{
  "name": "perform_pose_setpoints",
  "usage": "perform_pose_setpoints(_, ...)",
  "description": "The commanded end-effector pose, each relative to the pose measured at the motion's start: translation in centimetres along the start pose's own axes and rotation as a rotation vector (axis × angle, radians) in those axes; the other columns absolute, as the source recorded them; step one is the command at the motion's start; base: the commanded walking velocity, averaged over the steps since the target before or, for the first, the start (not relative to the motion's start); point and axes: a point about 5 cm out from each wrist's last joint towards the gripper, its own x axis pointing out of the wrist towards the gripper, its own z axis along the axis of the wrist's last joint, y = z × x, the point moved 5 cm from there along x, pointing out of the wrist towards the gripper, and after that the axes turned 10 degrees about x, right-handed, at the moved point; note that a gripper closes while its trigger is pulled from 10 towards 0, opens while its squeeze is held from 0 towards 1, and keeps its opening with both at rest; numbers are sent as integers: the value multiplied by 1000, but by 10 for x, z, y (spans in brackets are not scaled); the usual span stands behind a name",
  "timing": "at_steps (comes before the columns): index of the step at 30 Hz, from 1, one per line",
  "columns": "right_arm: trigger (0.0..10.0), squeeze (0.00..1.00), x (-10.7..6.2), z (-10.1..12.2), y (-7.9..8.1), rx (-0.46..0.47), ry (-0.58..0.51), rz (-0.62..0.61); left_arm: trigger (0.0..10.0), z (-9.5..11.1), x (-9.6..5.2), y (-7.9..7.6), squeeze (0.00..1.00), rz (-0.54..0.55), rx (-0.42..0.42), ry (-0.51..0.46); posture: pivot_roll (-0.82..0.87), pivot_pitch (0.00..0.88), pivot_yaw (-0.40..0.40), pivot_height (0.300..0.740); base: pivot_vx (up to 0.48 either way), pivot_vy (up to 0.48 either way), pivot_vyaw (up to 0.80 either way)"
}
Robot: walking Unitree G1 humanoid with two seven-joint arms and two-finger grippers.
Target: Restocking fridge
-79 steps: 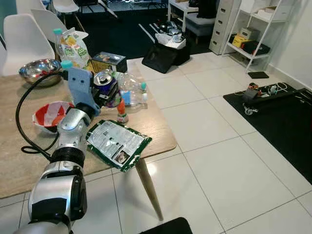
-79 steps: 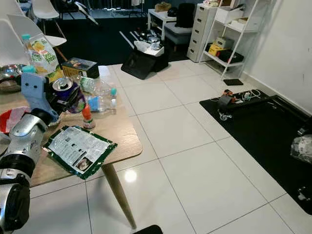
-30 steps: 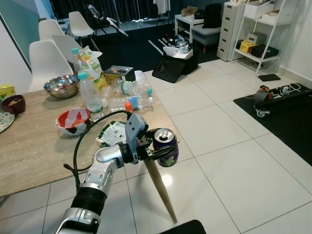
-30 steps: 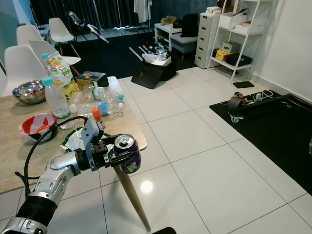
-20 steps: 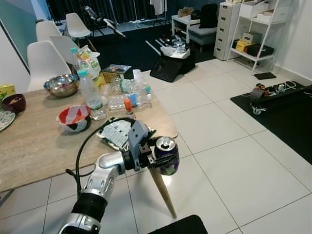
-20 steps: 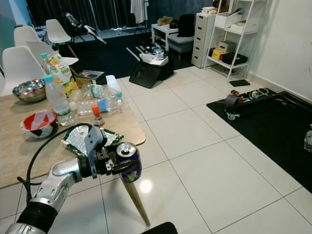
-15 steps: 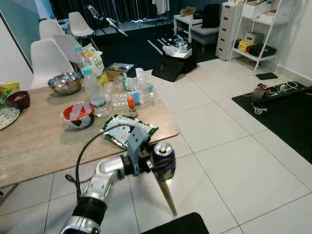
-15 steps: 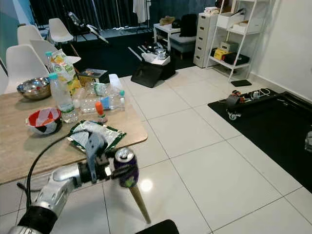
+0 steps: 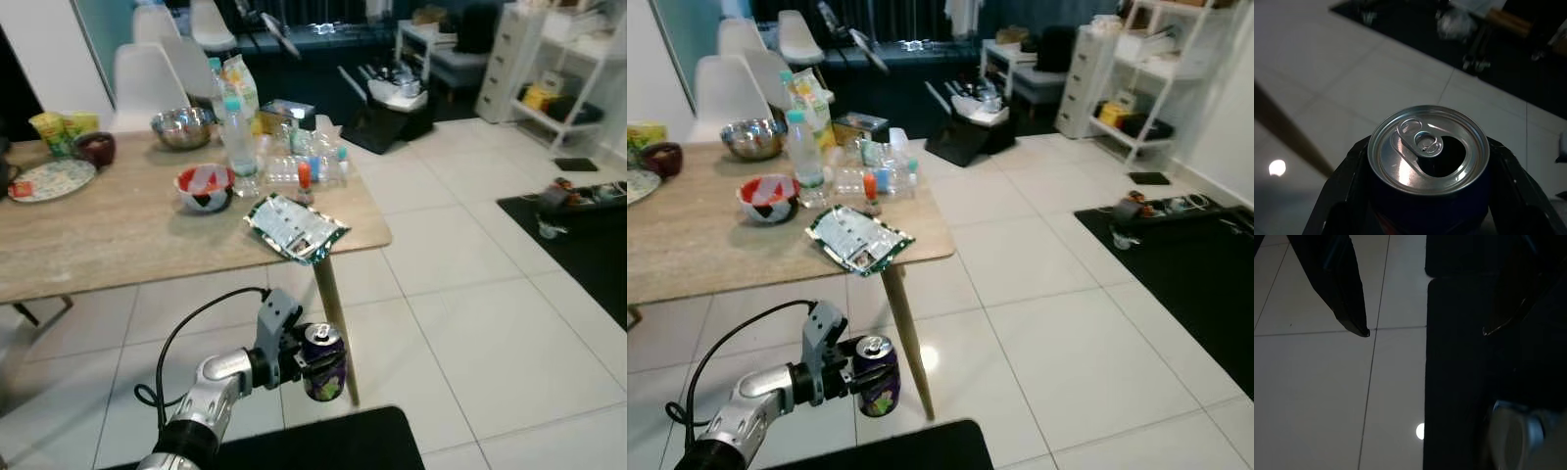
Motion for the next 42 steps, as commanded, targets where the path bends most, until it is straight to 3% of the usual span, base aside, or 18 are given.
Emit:
perform_pose_setpoints(1,10000,0,0,8,-7,-28,-17,-9,10000,-32,-11,1,0,53,-80,91,43,0,-14,740,-341,0,0)
perform_pose_setpoints(4,10000,0,-1,10,-9,-44,-17,-11,10000,-60,-26,5,0,138,-166,167,57,0,-26,740,-339,0,0)
perform_pose_setpoints(5,10000,0,-1,10,-9,-44,-17,-11,10000,-60,-26,5,0,138,-166,167,57,0,-26,740,-341,0,0)
perform_pose_setpoints(7,10000,0,-1,10,-10,-63,-15,-13,10000,-81,-42,6,0,217,-253,216,51,0,-19,740,-341,0,0)
perform_pose_setpoints(8,10000,0,-1,10,-10,-63,-15,-13,10000,-81,-42,6,0,217,-253,216,51,0,-19,740,-341,0,0)
perform_pose_setpoints(9,10000,0,-1,10,-11,-74,-13,-16,10000,-97,-53,5,0,275,-313,249,54,0,-20,740,-259,0,0)
perform_pose_setpoints(11,10000,0,-1,9,-13,-80,-8,-25,10000,-126,-72,-4,0,379,-438,315,60,0,-20,740,0,0,0)
perform_pose_setpoints(15,10000,0,-1,8,-15,-85,-3,-39,10000,-148,-83,-15,0,467,-534,369,61,0,-22,740,0,0,0)
perform_pose_setpoints(16,10000,0,-1,9,-17,-73,-7,-54,10000,-161,-89,-22,0,542,-602,394,58,0,-20,740,0,0,0)
perform_pose_setpoints(19,10000,0,-1,9,-18,-54,-12,-65,10000,-171,-94,-28,0,586,-609,439,56,0,-18,740,0,0,0)
perform_pose_setpoints(21,10000,0,-2,9,-21,19,-26,-90,10000,-186,-102,-41,0,649,-667,493,49,0,-8,740,0,0,0)
perform_pose_setpoints(26,10000,0,-2,8,-22,48,-27,-106,10000,-194,-108,-47,0,677,-674,535,54,0,-24,740,0,0,0)
perform_pose_setpoints(33,10000,0,-1,7,-19,37,-26,-114,10000,-197,-119,-40,0,732,-639,572,11,0,-11,740,0,0,0)
perform_pose_setpoints(39,10000,0,-1,5,-17,60,-20,-114,10000,-195,-111,-42,0,706,-597,590,5,0,-3,740,0,0,0)
perform_pose_setpoints(42,10000,0,-1,7,-18,70,-39,-96,10000,-193,-99,-46,0,671,-558,597,-10,0,0,740,0,0,0)
